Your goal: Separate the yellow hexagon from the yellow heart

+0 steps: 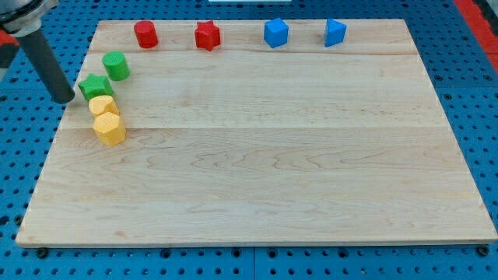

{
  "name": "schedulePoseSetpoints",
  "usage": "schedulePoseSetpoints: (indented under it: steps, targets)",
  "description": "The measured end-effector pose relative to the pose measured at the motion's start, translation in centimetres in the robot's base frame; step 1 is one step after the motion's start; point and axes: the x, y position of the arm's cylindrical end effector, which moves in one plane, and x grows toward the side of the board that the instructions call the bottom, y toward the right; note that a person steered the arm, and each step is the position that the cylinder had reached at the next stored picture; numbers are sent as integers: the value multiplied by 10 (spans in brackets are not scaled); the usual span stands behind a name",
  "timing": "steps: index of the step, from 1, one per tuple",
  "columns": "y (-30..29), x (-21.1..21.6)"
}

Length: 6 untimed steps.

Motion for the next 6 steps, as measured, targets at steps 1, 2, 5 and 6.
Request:
schedulePoseSetpoints:
  steps: [1,2,5,6]
  targets:
    - [18,-2]
    - [26,-10]
    - [19,7]
    - [19,37]
